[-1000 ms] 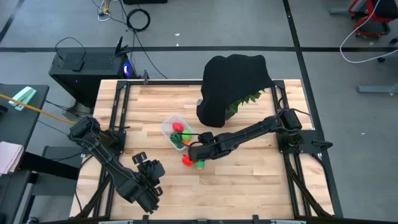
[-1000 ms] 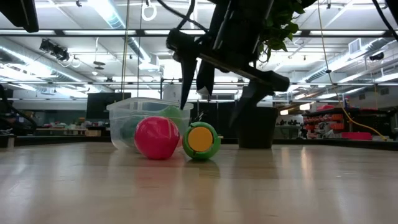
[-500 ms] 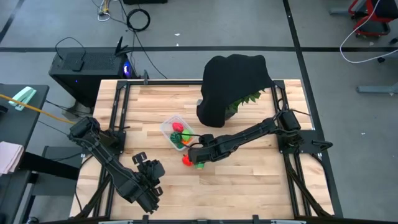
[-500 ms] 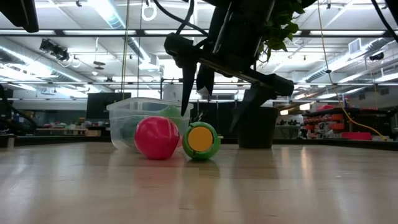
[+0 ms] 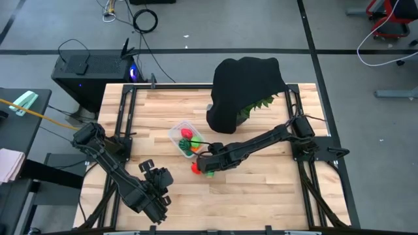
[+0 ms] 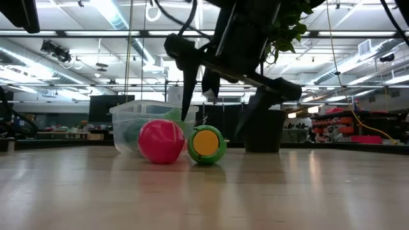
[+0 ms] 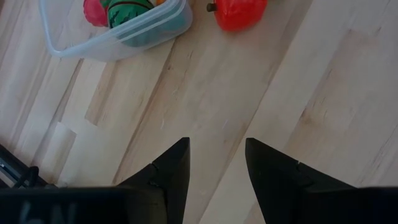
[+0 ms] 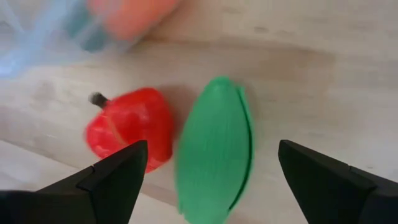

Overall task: Pick and placing Produce into tupperware
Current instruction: Put the green corn into the transparent bin

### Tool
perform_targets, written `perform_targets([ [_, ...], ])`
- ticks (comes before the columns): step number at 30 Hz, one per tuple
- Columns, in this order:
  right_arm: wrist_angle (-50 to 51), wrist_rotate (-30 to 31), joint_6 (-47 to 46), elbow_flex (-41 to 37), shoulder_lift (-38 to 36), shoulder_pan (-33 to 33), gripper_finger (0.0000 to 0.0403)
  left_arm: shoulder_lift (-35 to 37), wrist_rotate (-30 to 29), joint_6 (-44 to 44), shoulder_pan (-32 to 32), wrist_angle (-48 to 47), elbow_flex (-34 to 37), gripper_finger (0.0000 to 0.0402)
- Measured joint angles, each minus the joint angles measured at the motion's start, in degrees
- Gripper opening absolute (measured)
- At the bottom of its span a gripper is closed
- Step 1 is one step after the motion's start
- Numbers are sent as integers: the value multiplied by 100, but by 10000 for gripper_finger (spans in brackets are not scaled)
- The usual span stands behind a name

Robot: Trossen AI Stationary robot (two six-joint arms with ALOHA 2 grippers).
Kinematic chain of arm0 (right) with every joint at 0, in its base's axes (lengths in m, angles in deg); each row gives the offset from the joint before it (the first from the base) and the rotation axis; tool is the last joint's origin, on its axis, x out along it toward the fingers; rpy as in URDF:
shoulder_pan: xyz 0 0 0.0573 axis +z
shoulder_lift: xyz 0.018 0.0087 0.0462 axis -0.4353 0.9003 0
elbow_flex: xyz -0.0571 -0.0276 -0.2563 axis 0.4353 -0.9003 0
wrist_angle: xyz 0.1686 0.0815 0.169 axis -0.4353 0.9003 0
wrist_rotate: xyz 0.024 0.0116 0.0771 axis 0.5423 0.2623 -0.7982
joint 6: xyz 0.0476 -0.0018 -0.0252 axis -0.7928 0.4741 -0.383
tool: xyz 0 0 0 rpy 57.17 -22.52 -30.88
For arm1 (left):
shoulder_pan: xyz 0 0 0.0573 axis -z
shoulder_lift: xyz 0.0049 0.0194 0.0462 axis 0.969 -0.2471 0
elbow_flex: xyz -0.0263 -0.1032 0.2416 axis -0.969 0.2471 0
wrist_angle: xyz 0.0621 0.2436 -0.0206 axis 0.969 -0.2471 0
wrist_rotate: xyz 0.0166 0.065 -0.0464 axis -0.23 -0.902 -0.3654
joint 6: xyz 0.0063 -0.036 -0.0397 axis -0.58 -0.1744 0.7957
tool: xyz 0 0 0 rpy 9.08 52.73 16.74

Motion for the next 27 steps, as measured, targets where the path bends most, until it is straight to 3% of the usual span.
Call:
perform_targets([
  [27,-355,-290,64,-5,308,-24,351,5,2,1,4,50,-2,162],
])
